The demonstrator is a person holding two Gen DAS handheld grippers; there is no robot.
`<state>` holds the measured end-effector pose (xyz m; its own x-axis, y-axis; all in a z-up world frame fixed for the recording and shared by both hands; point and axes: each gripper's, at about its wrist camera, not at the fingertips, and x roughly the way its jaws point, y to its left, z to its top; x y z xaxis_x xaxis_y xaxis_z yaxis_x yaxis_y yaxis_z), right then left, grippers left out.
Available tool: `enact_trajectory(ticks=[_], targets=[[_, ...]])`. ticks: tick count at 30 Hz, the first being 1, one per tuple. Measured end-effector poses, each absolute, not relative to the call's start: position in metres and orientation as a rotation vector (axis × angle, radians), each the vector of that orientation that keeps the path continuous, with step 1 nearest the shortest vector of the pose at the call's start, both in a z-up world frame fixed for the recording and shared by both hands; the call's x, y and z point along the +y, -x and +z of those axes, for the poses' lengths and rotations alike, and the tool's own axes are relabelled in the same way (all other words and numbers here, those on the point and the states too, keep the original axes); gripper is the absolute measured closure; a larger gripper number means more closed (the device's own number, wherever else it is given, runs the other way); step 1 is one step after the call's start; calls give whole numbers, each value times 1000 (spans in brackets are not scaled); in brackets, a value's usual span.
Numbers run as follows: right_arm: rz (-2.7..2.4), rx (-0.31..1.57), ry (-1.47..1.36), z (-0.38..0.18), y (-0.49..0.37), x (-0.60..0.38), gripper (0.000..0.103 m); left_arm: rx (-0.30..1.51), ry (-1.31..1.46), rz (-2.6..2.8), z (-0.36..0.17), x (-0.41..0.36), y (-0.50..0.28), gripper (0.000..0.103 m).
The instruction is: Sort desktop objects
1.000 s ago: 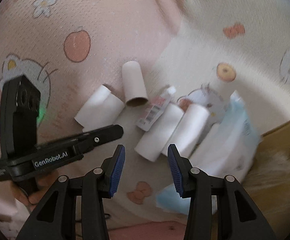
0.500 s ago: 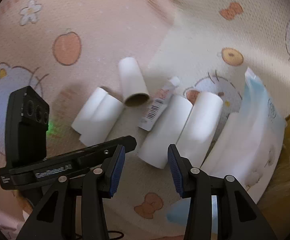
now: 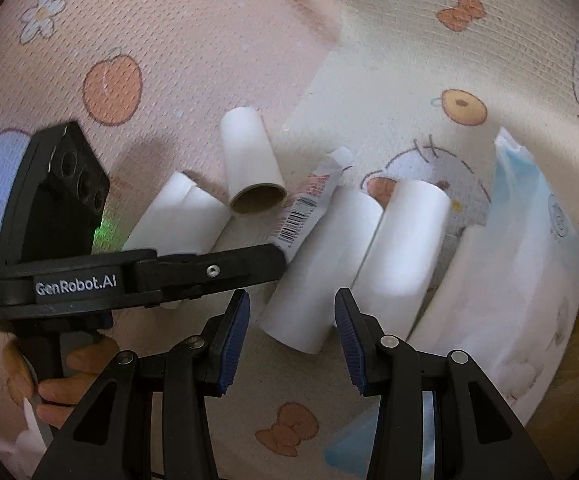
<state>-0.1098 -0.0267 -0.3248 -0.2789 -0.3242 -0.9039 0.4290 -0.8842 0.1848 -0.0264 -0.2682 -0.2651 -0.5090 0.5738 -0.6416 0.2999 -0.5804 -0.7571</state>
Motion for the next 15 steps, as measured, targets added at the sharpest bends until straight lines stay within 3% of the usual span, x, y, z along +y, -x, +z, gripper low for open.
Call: enact_trajectory(ticks=[4,15], targets=[[-2172,206,-1523,-333,108,-35,62,-1288,1482,2229,-263,-267,28,64],[-2152,138,-1538,-339,111,-35,62,-1125,1641,2276,-262,-248,33,64]])
